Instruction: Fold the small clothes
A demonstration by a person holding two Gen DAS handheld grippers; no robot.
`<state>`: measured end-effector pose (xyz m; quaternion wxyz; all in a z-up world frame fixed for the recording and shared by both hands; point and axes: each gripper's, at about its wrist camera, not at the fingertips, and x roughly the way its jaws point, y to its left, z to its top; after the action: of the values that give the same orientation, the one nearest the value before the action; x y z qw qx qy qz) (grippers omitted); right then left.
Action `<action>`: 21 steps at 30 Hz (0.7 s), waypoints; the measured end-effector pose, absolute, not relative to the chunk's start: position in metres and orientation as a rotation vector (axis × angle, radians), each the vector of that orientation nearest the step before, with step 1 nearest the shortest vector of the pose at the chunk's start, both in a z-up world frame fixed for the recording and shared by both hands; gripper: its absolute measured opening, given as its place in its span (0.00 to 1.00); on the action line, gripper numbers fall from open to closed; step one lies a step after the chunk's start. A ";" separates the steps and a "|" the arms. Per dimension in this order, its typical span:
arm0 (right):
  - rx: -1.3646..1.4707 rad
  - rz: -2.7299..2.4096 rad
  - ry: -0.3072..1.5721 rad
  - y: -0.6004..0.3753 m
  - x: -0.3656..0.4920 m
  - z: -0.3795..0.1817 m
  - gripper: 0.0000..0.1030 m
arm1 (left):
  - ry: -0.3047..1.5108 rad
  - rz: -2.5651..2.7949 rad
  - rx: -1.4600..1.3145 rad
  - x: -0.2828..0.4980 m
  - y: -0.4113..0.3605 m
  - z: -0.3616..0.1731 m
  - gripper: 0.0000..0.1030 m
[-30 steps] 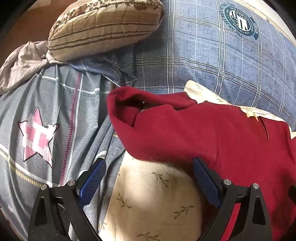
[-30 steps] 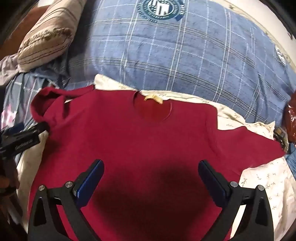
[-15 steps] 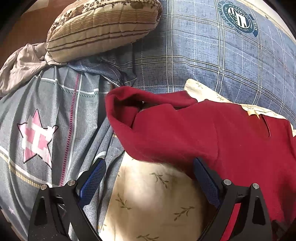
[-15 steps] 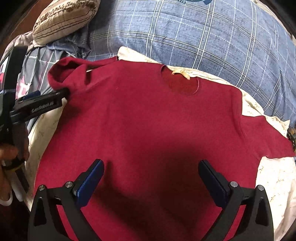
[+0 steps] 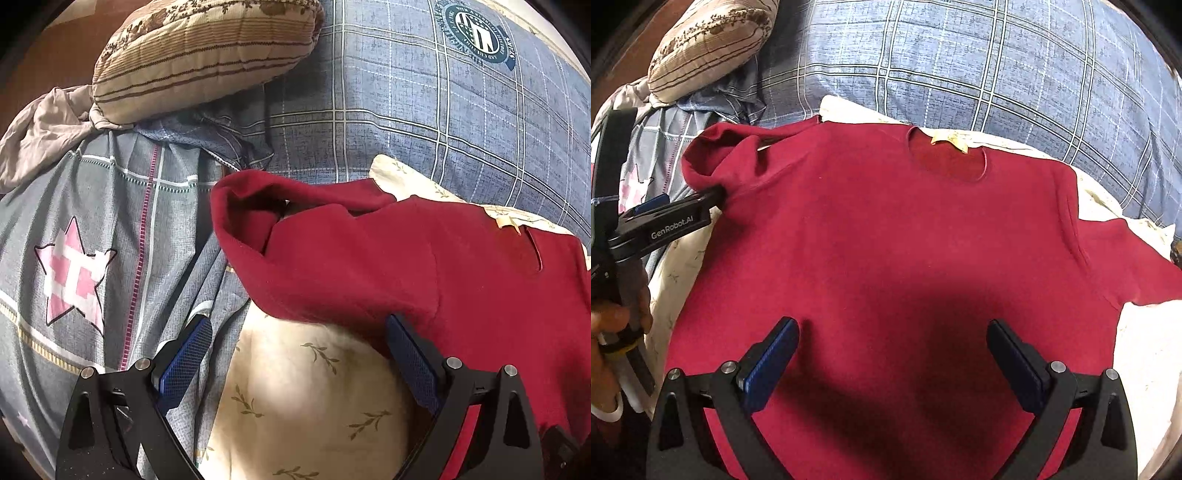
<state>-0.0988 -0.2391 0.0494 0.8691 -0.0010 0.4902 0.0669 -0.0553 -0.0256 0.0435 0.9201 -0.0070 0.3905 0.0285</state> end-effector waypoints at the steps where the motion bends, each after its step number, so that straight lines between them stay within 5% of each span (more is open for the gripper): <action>1: -0.012 0.131 1.028 -0.239 -0.100 0.048 0.99 | 0.803 0.059 -0.013 -0.055 -0.026 0.043 0.92; 21: -0.257 -0.056 0.912 -0.249 -0.108 0.056 0.99 | 0.803 0.059 -0.010 -0.056 -0.025 0.042 0.92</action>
<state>-0.1080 -0.2490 0.0564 0.8895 -0.1239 0.4389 -0.0269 -0.0556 -0.0252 0.0424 0.9200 -0.0048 0.3908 0.0289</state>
